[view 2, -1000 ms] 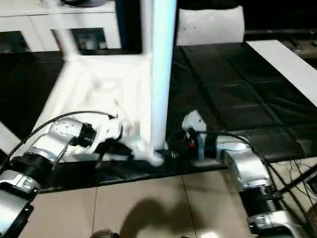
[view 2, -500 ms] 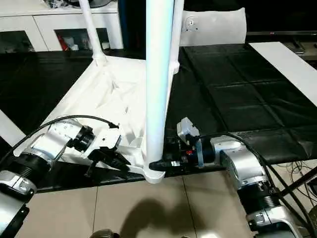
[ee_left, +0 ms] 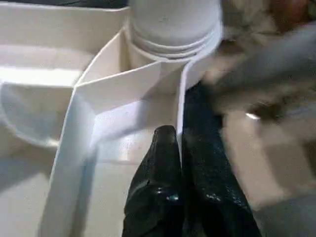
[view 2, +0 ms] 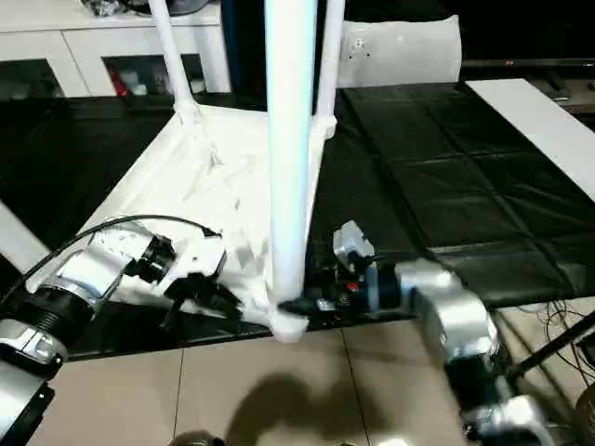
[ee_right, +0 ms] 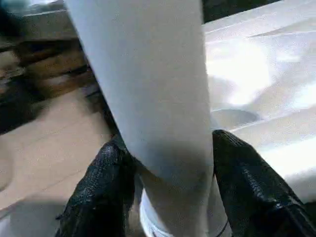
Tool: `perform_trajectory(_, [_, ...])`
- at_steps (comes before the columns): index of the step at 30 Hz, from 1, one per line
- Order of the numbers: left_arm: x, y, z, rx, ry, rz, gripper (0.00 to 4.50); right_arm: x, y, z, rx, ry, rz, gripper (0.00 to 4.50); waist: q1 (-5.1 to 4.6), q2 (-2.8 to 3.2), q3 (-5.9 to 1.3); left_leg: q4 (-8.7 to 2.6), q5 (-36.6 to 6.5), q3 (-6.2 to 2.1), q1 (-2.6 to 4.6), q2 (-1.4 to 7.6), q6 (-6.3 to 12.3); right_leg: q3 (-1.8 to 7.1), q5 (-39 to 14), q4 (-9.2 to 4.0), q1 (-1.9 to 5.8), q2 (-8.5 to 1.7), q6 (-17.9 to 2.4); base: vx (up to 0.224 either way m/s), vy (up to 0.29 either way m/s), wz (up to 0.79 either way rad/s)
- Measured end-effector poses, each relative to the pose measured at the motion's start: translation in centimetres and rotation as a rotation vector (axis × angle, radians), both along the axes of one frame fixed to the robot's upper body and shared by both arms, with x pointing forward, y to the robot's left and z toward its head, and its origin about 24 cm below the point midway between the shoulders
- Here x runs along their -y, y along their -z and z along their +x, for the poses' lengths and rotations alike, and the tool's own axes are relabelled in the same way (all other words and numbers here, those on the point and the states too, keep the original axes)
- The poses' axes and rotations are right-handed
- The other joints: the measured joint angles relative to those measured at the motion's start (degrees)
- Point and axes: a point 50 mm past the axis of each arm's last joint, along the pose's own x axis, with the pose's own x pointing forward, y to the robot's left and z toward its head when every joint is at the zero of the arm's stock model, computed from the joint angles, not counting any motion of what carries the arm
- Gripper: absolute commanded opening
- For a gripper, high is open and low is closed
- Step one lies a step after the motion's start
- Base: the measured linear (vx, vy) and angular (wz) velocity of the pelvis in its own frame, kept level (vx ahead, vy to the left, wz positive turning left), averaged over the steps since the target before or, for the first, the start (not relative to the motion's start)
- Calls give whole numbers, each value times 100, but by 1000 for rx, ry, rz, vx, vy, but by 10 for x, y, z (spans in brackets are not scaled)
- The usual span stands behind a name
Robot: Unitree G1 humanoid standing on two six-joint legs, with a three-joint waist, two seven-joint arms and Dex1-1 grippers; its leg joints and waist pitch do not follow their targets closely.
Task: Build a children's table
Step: Rotate leg to tighten
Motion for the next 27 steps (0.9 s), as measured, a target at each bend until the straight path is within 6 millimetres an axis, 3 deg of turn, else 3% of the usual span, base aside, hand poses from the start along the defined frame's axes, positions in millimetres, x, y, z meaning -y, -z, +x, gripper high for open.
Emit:
perform_trajectory(6, [26, 6, 13, 33, -283, -68, 0, -8, 3, 25, 21, 412, -19, 200, -313, -5, 2, -13, 2, -5, 13, -40, -3, 17, -2, -14, 3, 2, 12, 0, 0, 0])
perform_trajectory(10, [43, 7, 19, 62, -424, -106, 0, -17, 0, 40, 30, 616, -38, 199, -409, -5, 2, -30, 2, -8, 10, -40, -4, 15, 2, -16, -8, 7, 10, 0, 0, 0])
perform_trajectory(16, [63, 5, 25, 135, -579, -126, 0, -36, -6, 58, 50, 877, -64, 198, -405, -3, 1, -76, -2, -6, -19, -43, -3, 8, 10, -35, -34, 8, -8, 0, 0, 0])
perform_trajectory(17, [63, 4, 25, 139, -585, -129, 0, -36, -6, 59, 58, 889, -59, 233, -394, -2, 0, -77, -4, -6, -32, -43, 2, 7, 7, -36, -43, 8, -8, 0, 0, 0])
perform_trajectory(19, [63, 4, 26, 144, -583, -131, 0, -37, -6, 58, 62, 897, -32, 268, -385, -1, 0, -75, -6, -5, -37, -44, 11, 7, 4, -38, -50, 8, -9, 0, 0, 0])
perform_trajectory(22, [60, 2, 26, 156, -562, -135, 0, -36, -4, 54, 65, 880, 26, 277, -396, 6, 2, -70, 1, -5, -43, -45, 23, 8, 8, -36, -82, 7, -13, 0, 0, 0])
perform_trajectory(23, [57, 2, 26, 155, -548, -134, 0, -34, -4, 52, 71, 856, 32, 306, -397, 6, 2, -66, 1, -5, -47, -44, 23, 7, 9, -33, -88, 7, -14, 0, 0, 0])
perform_trajectory(27, [48, 2, 24, 147, -474, -132, 0, -22, 2, 42, 85, 740, 37, 339, -368, 6, 4, -67, 1, -5, -48, -42, 23, 5, 8, -31, -88, 8, -14, 0, 0, 0])
